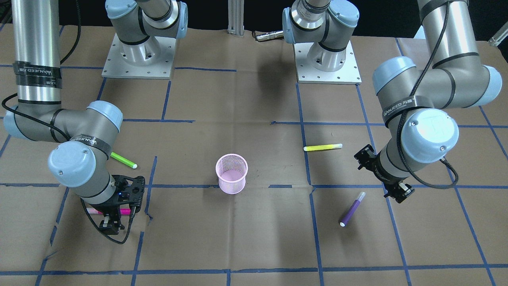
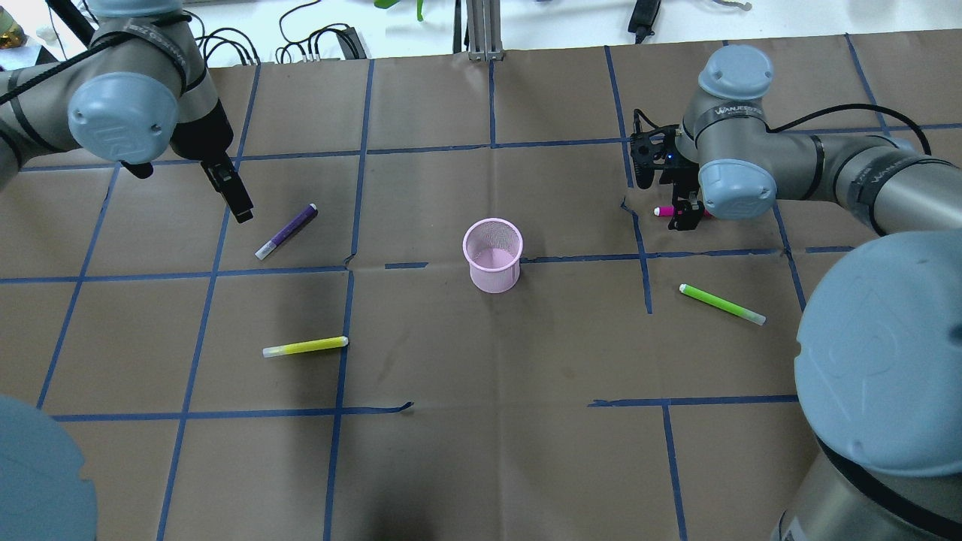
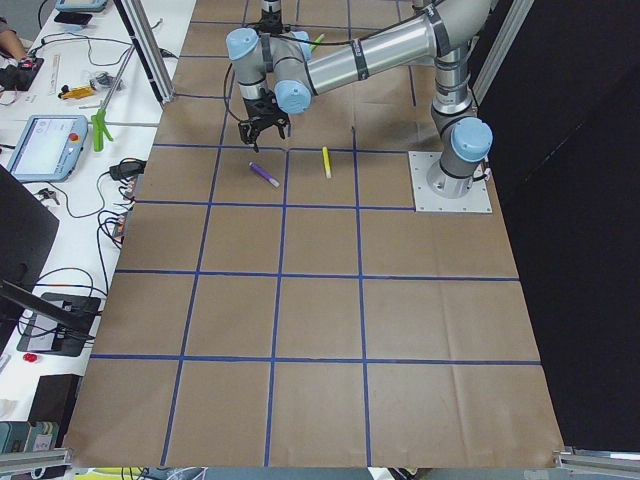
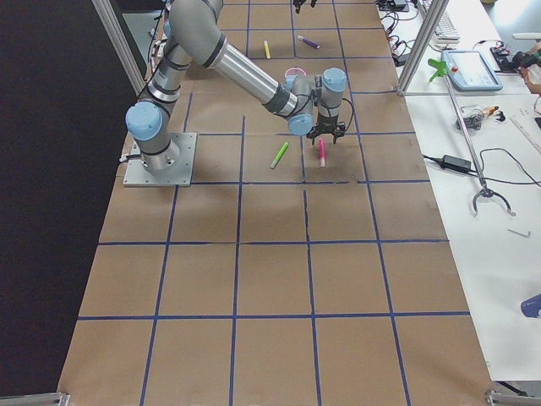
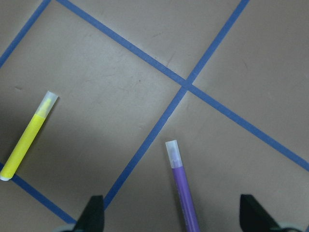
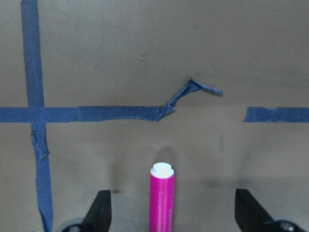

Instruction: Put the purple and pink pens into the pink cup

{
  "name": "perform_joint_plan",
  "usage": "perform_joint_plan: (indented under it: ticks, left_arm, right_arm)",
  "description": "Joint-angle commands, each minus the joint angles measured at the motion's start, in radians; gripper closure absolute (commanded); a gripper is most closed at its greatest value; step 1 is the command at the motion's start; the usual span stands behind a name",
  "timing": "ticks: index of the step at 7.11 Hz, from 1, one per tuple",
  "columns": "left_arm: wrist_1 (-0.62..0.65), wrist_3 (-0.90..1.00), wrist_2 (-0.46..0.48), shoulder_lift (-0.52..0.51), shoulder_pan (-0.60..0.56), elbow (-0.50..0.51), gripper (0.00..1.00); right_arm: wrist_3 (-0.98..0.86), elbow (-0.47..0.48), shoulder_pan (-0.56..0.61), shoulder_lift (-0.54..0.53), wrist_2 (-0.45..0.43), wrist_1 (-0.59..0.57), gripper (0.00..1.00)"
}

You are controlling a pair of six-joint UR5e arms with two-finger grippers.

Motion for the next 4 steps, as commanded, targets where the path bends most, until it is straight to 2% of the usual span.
perform_joint_plan:
  ticks: [1, 2, 4]
  left_arm:
    - [0.004, -0.044, 0.058, -0.142, -0.052, 0.095, 0.03]
    - [0.004, -0.058, 0.064, -0.193, -0.06, 0.109, 0.03]
    - [0.005, -0.06, 0.098, -0.233, -0.068, 0.114, 0.03]
  right_arm:
    - [0.009, 0.002, 0.001, -0.003, -0.003, 0.006, 0.17]
    - [0.009, 0.002, 0.001, -0.003, -0.002, 0.008, 0.2]
    - [0.009, 0.004, 0.001, -0.01, 0.0, 0.009, 0.34]
